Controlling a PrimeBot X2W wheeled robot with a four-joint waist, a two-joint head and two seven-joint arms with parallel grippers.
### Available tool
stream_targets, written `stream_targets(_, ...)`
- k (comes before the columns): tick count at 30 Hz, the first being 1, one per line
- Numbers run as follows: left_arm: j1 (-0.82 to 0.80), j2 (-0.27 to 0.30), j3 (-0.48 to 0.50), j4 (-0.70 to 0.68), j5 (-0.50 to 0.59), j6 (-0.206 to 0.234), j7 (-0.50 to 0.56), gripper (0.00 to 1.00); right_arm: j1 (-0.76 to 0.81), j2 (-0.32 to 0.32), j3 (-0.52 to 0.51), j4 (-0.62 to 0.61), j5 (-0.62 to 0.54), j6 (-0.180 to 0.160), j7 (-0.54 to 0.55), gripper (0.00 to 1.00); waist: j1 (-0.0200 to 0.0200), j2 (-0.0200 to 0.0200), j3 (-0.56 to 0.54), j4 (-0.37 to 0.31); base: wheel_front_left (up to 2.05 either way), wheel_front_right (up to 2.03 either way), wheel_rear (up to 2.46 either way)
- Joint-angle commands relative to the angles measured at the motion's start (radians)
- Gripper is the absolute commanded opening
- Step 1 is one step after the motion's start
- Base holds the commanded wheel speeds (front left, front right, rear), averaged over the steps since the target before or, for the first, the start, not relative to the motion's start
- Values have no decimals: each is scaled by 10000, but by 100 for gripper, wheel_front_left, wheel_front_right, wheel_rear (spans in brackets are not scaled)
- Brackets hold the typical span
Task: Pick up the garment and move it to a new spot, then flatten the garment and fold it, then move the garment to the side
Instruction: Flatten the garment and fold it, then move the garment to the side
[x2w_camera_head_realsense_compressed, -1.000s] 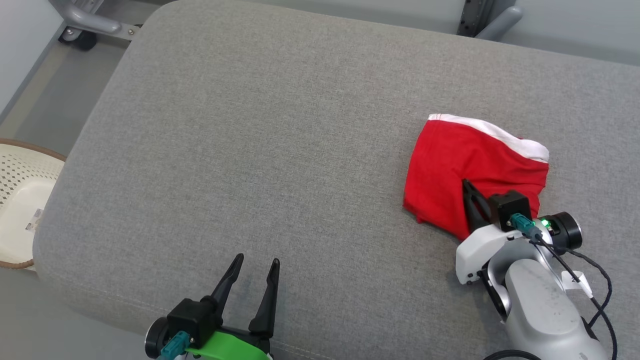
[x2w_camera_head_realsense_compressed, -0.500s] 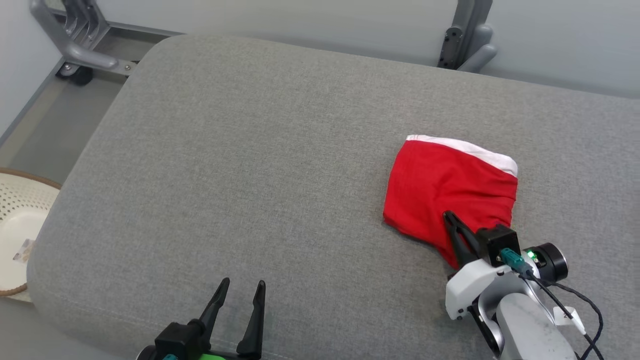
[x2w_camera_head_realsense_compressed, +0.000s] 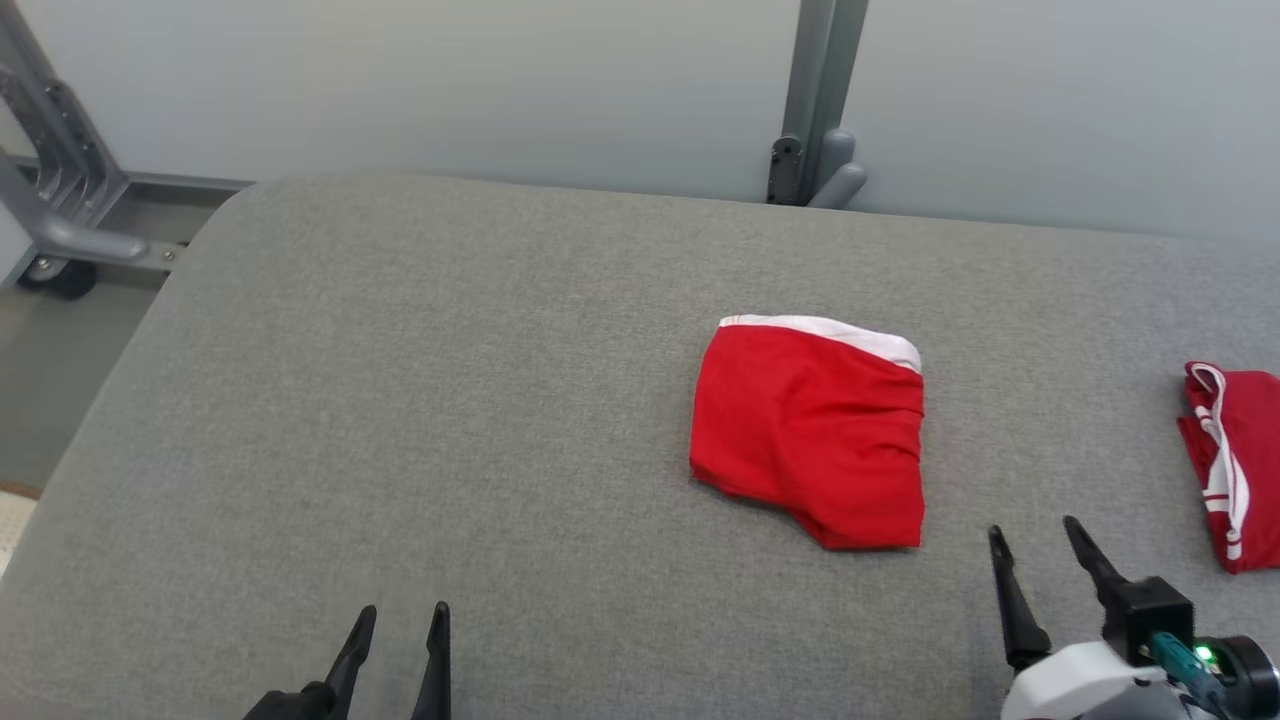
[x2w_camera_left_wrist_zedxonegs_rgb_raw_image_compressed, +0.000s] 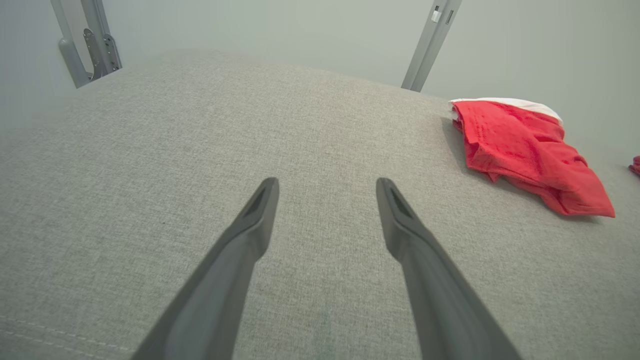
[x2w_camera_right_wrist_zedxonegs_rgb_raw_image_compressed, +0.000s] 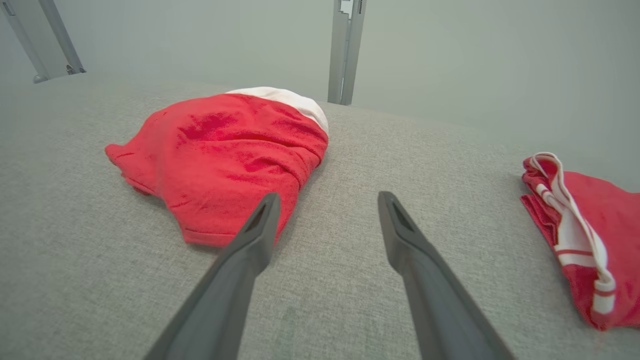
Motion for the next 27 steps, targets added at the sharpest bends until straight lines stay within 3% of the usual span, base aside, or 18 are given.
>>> stream_targets(1, 109, 32, 130, 0, 102, -22, -26, 100, 376, -34, -299, -223, -42, -6, -23, 100, 0, 0, -459, -525, 0, 0, 0)
stream_targets(7, 133, -5, 529, -68, 224, -22, -26, 100, 1154, -36, -1182, -731, -258, -6, -24, 100, 0, 0, -570, -838, 0, 0, 0)
stream_targets(14, -23, -8, 588, -549, 396, -22, -25, 100, 1208, -35, -1521, -809, -99, -6, -24, 100, 0, 0, -541, -1092, 0, 0, 0)
stream_targets(22, -148, 8, 517, -922, 490, -22, -26, 100, 642, -35, -1249, -568, 509, -6, -25, 100, 0, 0, -289, -1236, 0, 0, 0)
stream_targets(27, -369, -36, 442, -1235, 343, -22, -26, 100, -751, -29, -536, -363, 1531, -4, 456, 100, 0, 0, 337, -1114, 0, 0, 0)
